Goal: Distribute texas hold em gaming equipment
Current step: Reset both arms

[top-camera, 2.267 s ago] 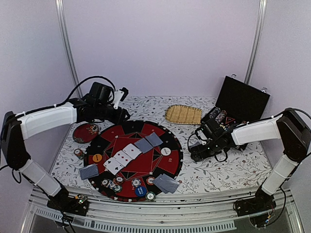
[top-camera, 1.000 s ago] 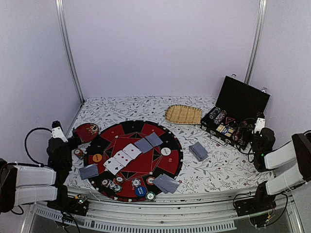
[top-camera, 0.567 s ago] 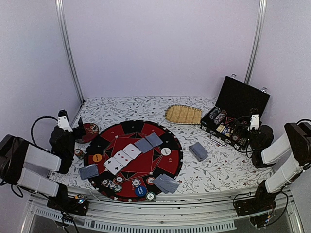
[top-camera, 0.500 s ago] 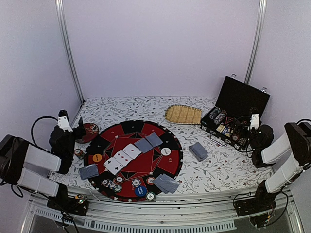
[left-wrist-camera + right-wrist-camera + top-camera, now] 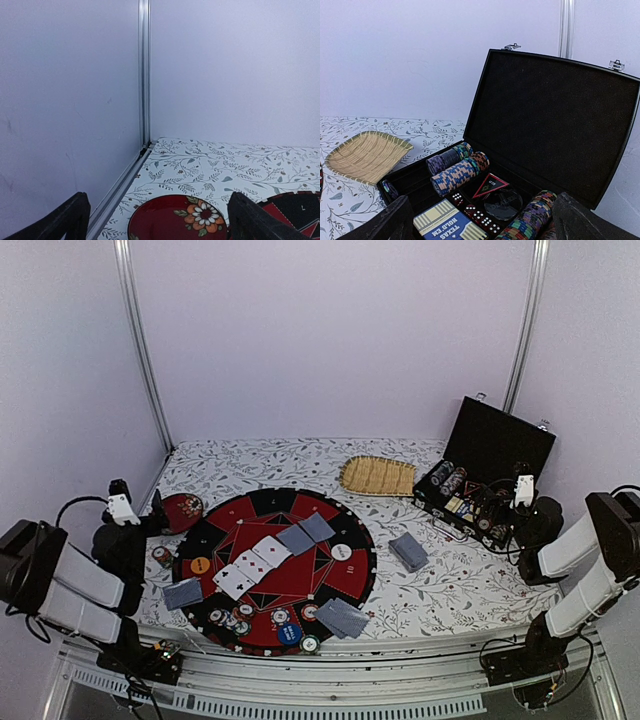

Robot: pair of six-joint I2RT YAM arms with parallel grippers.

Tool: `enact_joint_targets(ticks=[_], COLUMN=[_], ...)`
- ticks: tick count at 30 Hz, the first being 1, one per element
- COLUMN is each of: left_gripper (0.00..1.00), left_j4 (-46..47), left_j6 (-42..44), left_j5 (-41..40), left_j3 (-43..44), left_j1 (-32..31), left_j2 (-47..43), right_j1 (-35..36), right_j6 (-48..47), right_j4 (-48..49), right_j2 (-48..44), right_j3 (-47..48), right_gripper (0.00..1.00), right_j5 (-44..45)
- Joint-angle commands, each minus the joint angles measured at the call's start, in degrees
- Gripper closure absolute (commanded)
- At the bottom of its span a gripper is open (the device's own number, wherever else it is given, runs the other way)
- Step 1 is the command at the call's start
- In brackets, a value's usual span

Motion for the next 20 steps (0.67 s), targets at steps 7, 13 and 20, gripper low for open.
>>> enact_joint_targets(ticks=[7,13,20], left_gripper=[0.02,0.02,0.02], left_j4=[3.9,-4.8,-6.7], left_j6=[0.1,-0.1,-0.2], left_j5=[6.4,6.3,5.9], left_j3=[6.3,11.5,12.5], left_j1=[3.3,3.6,3.5], left_j2=[12.9,13.5,13.4], right_j1=[-0.3,-0.2,-0.3], right_j6=[-0.4,-0.4,-0.4], right_j4=[-0.3,-0.3,-0.4], right_j2=[0.6,0.6,0.6], right_j3=[0.7,0.8,0.8], right_gripper=[0.01,0.01,0.01], right_j5=[-0.9,-0.9,-1.0])
